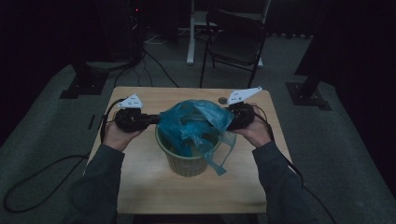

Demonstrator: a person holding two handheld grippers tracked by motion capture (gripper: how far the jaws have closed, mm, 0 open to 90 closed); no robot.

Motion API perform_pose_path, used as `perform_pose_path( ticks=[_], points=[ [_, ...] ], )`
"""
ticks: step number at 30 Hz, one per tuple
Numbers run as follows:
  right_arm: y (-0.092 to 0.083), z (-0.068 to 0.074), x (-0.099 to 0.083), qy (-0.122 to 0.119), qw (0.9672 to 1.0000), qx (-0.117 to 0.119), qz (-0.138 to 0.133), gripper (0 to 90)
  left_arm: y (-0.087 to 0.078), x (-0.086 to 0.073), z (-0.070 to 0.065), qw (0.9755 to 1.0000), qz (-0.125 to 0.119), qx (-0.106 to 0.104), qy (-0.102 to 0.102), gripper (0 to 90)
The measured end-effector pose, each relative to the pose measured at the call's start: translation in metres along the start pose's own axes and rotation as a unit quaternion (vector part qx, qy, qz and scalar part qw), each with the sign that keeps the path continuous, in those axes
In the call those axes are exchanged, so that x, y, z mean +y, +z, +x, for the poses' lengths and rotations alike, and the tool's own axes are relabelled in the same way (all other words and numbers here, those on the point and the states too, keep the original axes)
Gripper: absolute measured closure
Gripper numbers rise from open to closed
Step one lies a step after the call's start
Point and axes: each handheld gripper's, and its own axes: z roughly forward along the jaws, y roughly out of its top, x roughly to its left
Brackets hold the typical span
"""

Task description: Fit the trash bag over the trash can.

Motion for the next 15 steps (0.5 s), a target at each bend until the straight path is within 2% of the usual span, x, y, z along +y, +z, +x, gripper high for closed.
perform_pose_path(
  ticks=[4, 5, 7, 9, 10, 15],
  points=[
    [-0.0016, 0.0007, 0.0005, 0.0, 1.0, 0.001, -0.007, 51.2, 0.0005, 0.0003, -0.0004, 1.0, -0.001, 0.001, 0.001, 84.3],
    [0.0, 0.0018, 0.0035, -0.001, 0.9999, -0.014, -0.003, 57.1, 0.0005, 0.0005, -0.0008, 1.0, 0.0, 0.0, 0.002, 83.9],
    [0.0, 0.0018, 0.0035, -0.001, 0.9999, -0.014, -0.003, 57.1, 0.0008, 0.0006, -0.0013, 1.0, -0.001, 0.0, 0.002, 83.1],
    [0.0014, 0.0007, 0.0048, 0.001, 0.9998, -0.018, 0.002, 80.3, 0.0001, 0.0009, -0.0019, 1.0, -0.002, 0.001, 0.003, 80.7],
    [0.0019, -0.001, 0.0048, 0.01, 0.9995, -0.029, 0.01, 87.3, -0.0005, 0.0009, -0.002, 1.0, -0.003, 0.001, 0.002, 75.9],
    [0.0013, -0.0038, 0.0032, 0.022, 0.9987, -0.042, 0.02, 90.0, -0.0076, 0.0032, -0.0044, 0.9999, -0.016, -0.003, 0.005, 67.9]
  ],
)
